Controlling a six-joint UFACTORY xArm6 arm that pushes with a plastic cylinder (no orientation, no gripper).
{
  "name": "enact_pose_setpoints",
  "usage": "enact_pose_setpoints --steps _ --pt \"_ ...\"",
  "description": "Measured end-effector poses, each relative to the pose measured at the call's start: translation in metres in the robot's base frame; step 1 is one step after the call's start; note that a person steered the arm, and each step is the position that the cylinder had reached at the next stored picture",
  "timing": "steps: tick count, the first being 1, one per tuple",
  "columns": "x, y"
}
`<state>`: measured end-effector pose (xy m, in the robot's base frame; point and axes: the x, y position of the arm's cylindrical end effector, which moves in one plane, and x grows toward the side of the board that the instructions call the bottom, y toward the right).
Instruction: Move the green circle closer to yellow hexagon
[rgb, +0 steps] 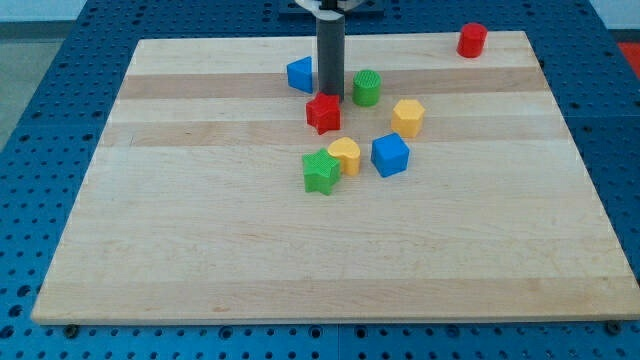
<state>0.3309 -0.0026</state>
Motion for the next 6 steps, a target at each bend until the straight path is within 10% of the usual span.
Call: enact_pose_setpoints --steps 6 --pt "0.014 0.077"
